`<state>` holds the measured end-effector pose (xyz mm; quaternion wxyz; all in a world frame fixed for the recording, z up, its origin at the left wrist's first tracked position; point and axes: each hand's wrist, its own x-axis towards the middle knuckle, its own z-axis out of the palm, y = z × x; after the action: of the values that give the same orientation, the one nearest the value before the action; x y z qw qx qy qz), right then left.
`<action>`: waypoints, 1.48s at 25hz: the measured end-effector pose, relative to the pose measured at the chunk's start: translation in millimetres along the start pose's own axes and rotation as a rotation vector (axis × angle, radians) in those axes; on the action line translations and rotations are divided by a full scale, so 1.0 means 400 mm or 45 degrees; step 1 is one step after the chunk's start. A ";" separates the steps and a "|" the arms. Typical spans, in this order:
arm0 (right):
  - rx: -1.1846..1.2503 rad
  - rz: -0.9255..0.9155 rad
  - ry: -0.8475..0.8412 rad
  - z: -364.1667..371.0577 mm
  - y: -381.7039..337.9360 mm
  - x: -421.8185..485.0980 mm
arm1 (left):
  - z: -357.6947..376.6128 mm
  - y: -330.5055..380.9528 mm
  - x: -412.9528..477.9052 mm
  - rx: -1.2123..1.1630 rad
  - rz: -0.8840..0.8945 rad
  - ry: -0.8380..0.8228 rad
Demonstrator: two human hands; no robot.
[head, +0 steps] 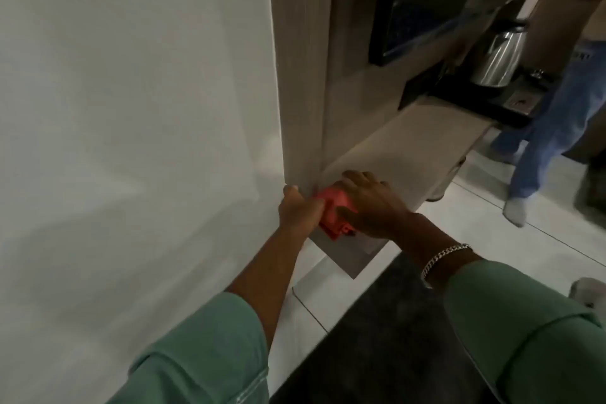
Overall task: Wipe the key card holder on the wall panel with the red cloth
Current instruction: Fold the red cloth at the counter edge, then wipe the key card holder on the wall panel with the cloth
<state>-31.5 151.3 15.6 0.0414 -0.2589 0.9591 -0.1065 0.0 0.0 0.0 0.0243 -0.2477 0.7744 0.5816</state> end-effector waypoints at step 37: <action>0.511 -1.034 1.363 -0.322 -1.576 -0.169 | -1.421 0.109 -0.927 -0.523 0.861 0.547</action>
<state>317.0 -322.7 284.8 -0.4327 -0.4961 0.6369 -0.4013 449.2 -378.2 342.8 -0.3782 -0.0954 0.6678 0.6339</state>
